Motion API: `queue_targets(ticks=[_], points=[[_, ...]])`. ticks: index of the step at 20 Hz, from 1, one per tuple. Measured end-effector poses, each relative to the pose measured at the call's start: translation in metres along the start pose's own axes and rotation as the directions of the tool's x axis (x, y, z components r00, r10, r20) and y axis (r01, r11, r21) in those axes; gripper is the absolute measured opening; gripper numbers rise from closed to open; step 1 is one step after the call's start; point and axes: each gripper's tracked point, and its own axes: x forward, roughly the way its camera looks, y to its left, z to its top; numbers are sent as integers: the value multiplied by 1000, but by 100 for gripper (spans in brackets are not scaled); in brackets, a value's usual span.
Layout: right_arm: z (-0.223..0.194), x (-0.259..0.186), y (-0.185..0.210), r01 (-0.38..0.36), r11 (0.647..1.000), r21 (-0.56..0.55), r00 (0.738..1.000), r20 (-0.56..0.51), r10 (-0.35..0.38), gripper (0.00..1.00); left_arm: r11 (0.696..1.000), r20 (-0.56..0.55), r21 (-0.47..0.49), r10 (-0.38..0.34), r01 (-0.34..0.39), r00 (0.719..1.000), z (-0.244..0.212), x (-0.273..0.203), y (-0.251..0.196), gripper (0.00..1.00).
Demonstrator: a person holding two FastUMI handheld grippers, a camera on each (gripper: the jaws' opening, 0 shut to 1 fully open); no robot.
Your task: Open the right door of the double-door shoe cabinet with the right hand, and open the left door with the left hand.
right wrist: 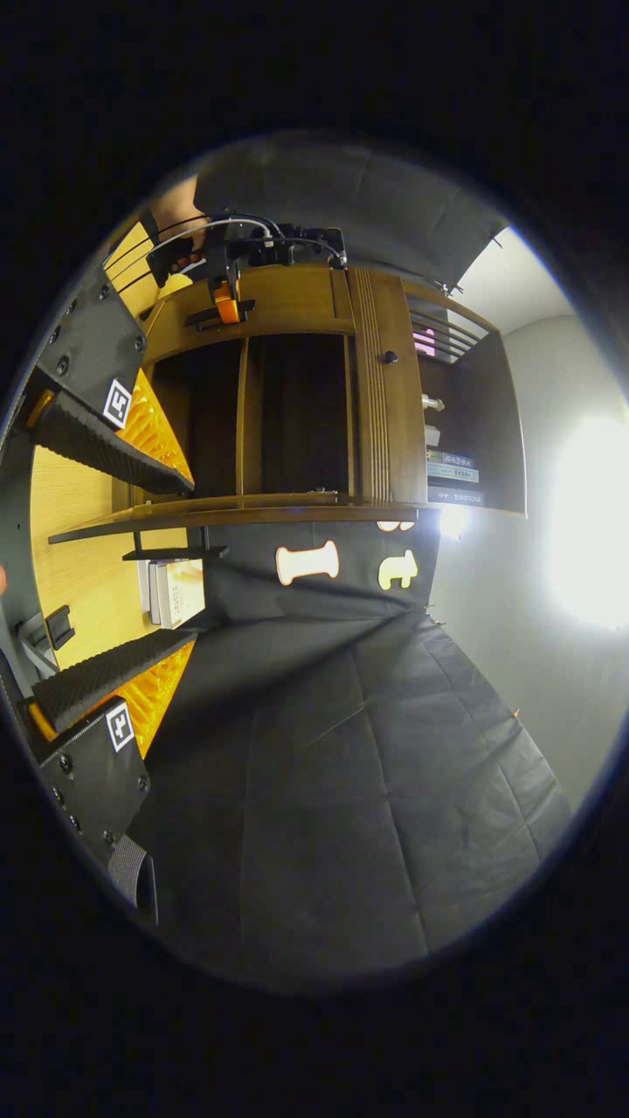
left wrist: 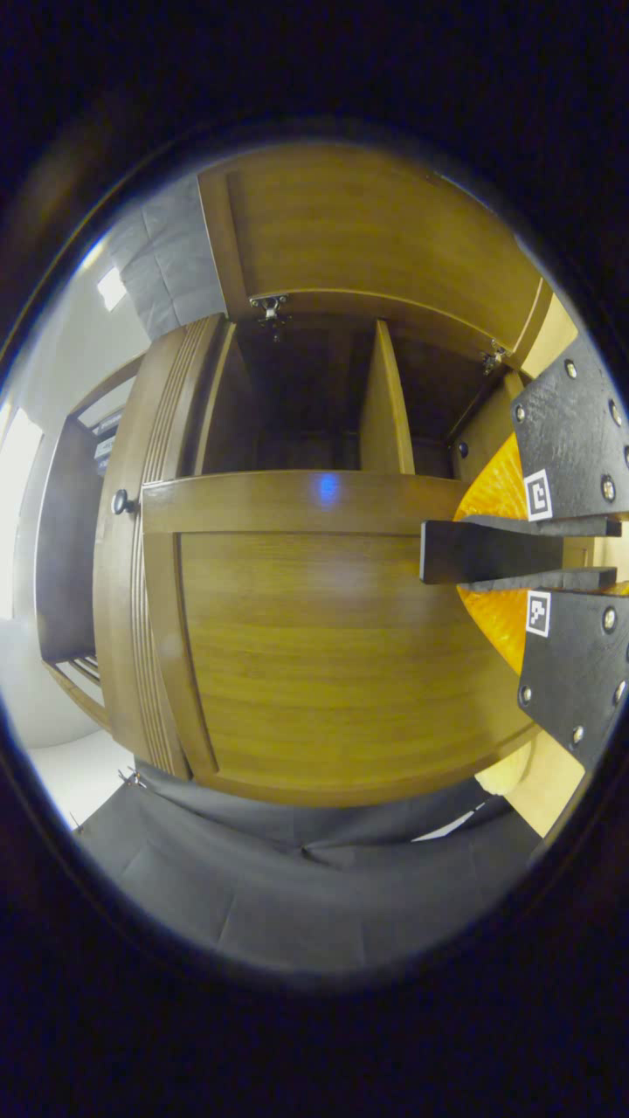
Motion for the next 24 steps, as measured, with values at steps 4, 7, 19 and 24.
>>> queue_targets(ticks=[4, 7, 19, 24], points=[[-1, 5, 10, -72, 997, -4, 997, 5, 72, 98, 999, -10, -5, 38, -38, 999, 1, -35, 12, 17], [-2, 5, 16, -124, 992, 3, 992, 6, 124, 98, 997, -12, 5, 72, -72, 997, 0, -55, 22, 17], [-17, -2, 44, -324, 946, 2, 946, -27, 324, 98, 969, -42, 37, 246, -245, 968, -6, -138, 78, 11], [-11, -5, 78, -367, 930, -31, 930, -13, 367, 98, 975, -36, 53, 216, -214, 976, 1, -153, 96, 13]])
